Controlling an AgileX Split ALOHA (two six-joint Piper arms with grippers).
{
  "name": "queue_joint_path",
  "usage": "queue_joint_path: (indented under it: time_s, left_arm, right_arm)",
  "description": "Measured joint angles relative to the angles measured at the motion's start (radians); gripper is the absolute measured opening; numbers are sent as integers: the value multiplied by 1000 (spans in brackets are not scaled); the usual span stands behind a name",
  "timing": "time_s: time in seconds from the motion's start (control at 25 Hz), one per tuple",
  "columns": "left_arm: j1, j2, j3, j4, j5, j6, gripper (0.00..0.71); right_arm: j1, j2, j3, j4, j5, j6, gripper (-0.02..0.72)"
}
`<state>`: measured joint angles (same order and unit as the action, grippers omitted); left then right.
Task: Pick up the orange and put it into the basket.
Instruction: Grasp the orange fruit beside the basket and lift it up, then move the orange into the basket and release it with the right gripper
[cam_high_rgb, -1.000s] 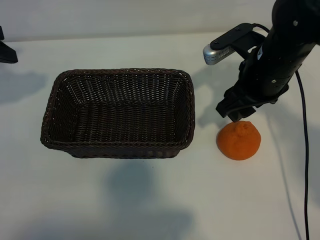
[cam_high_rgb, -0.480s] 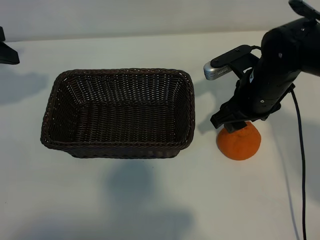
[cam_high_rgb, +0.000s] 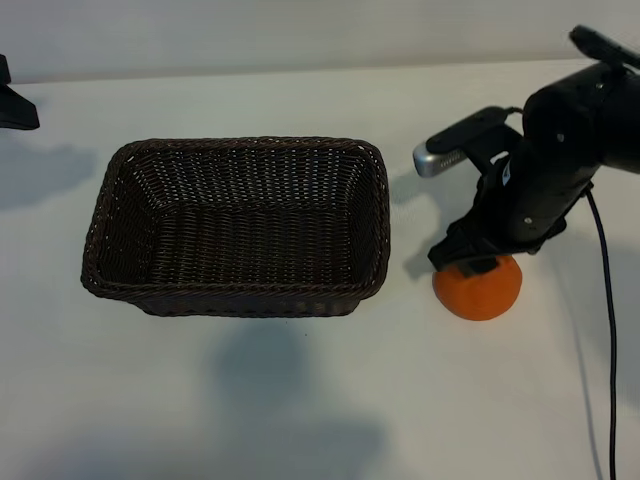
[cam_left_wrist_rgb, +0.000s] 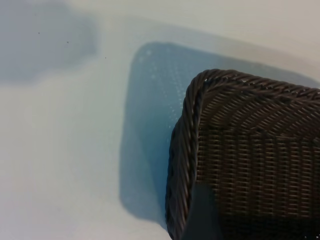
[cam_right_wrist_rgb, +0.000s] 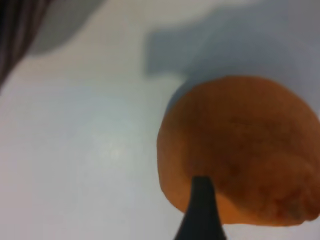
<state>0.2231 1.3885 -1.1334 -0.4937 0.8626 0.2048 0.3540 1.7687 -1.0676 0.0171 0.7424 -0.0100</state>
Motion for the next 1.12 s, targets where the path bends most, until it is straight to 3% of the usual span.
queue_joint_path:
  time_s: [0.16,0.24,0.4,0.44,1.12]
  left_arm:
    - [0,0,0,0,4,0,592]
    - [0,0,0,0,11,0,592]
    - [0,0,0,0,15,0,591]
    - [0,0,0,0,15,0,591]
    - [0,0,0,0,15,1,590]
  right_arm:
    - [0,23,11,-1,-4,2,483]
    - [0,27,11,-1,-5,10,391]
    - [0,28,11,-1,-5,24,118]
    - [0,28,11,-1,-4,25,100]
    - [0,-88,11,-26,41,25,97]
